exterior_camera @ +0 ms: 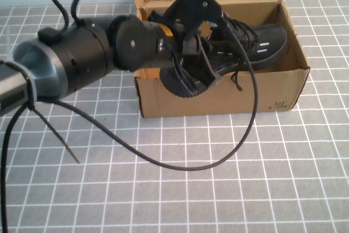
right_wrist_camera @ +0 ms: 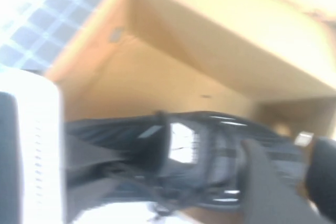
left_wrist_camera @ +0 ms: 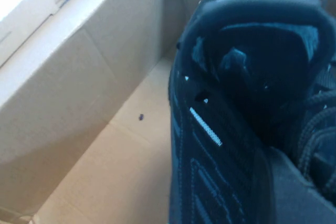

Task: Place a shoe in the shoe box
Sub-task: Place the shoe in the shoe box

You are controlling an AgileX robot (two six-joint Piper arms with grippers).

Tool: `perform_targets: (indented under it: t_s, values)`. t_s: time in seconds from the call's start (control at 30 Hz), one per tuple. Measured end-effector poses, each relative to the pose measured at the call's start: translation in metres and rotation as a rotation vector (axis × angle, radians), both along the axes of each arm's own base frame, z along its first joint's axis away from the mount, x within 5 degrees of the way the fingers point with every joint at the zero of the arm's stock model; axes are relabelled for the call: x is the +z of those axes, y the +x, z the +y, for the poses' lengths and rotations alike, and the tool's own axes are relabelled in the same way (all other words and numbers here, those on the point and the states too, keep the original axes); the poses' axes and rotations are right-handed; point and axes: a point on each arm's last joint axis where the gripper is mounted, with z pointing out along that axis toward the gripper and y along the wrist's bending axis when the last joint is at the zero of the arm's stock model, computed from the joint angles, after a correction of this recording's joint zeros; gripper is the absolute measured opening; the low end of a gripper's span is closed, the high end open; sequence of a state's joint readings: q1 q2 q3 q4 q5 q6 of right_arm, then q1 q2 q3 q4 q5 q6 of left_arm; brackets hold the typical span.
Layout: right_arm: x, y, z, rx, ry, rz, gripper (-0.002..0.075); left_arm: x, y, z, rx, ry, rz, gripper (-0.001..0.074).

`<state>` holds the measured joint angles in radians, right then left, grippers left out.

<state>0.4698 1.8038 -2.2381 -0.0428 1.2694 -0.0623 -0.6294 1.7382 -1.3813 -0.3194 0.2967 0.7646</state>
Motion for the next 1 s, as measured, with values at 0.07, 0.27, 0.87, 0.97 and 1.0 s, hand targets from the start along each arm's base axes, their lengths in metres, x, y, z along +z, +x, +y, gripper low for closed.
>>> perform_targets:
  t_s: [0.07,0.27,0.87,0.97,1.0]
  values:
    - [0.007,-0.007,-0.009,-0.040,-0.026,-0.027,0.0122,0.006,-0.001,-0.001,-0.017,0.009,0.018,0.0043]
    - [0.007,-0.028,-0.028,-0.104,-0.079,-0.020,-0.0001,0.029,0.003,0.002,-0.037,0.016,0.040,0.0043]
    - [-0.037,-0.146,-0.093,-0.273,-0.062,0.130,-0.0015,0.057,0.046,0.035,-0.206,-0.032,-0.104,0.0042]
    - [-0.043,-0.158,-0.099,-0.275,-0.064,0.135,-0.0016,0.043,0.065,0.035,-0.233,-0.022,-0.065,0.0042]
    - [-0.045,-0.161,-0.100,-0.275,-0.064,0.136,-0.0016,0.038,0.072,0.036,-0.238,-0.018,-0.052,0.0042]
